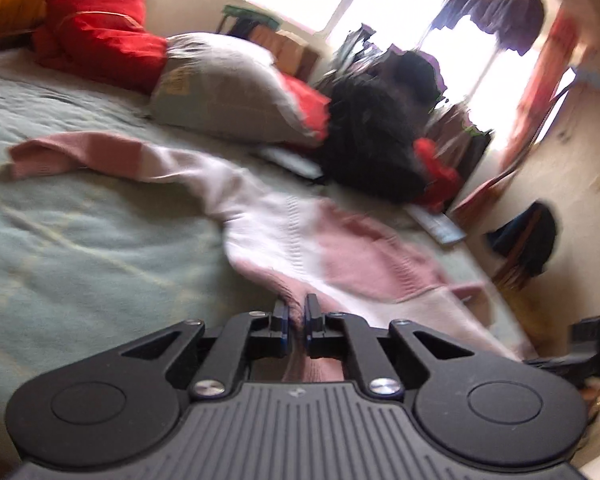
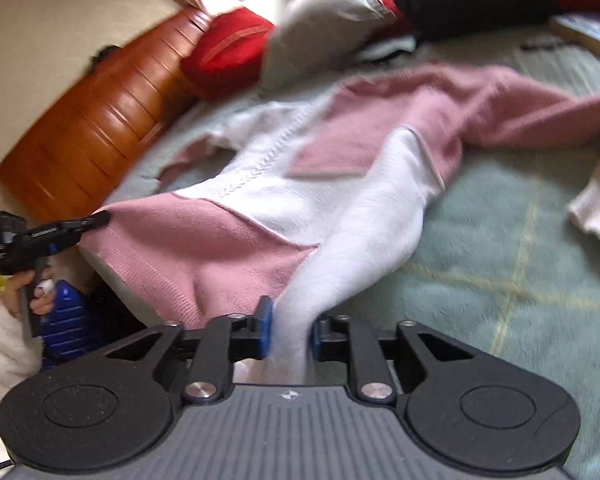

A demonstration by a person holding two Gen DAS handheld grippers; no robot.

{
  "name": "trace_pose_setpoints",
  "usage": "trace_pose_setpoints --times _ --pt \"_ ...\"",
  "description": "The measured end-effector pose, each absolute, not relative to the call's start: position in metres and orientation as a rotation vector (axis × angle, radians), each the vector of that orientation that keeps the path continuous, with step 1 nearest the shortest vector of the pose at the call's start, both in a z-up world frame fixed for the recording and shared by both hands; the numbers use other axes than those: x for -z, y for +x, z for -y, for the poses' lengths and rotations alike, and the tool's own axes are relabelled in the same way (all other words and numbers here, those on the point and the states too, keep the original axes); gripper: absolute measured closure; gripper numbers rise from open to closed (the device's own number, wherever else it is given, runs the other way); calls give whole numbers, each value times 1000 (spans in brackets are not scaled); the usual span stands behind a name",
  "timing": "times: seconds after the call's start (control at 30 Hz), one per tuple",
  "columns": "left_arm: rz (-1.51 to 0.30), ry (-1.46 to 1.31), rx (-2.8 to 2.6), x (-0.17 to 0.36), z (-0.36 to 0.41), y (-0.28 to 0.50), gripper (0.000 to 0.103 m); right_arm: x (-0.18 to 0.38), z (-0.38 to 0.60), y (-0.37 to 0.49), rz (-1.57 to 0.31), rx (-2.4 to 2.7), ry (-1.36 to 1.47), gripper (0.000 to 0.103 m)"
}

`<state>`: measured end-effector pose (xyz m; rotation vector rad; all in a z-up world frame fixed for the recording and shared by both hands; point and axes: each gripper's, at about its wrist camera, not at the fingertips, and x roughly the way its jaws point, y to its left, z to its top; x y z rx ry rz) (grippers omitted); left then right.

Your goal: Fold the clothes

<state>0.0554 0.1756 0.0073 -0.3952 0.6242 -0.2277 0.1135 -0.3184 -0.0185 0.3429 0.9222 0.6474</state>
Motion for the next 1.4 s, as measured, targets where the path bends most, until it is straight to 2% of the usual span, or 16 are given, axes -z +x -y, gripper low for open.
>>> trace_pose_setpoints --times 0.07,0.1,0.2,0.33,0.47,1.07,1.1,1.13,1.17,1.4 --pt "-629 -381 194 -9 -181 53 93 20 325 117 -928 -606 356 65" --pt "-627 -375 183 -11 -184 52 90 18 329 118 -925 -586 358 56" --pt "-628 -356 163 -17 -186 52 77 11 343 123 -891 -535 360 47" --pt "-649 -313 173 -21 -175 62 63 1 359 127 -826 -479 371 41" --pt "-677 -308 200 -14 -162 88 62 2 370 136 -803 -446 407 40" --pt "-903 -315 230 76 -160 274 66 29 349 203 -856 -454 416 40" --pt "-902 -311 242 78 -158 276 70 29 349 205 -858 -450 412 40" --pt "-901 -306 256 79 -157 278 88 30 348 208 -859 -448 410 40" --pt "-900 -301 270 80 -155 279 91 30 347 210 -861 -448 409 40" --pt "-846 -256 208 69 -159 285 95 25 334 218 -861 -464 378 40"
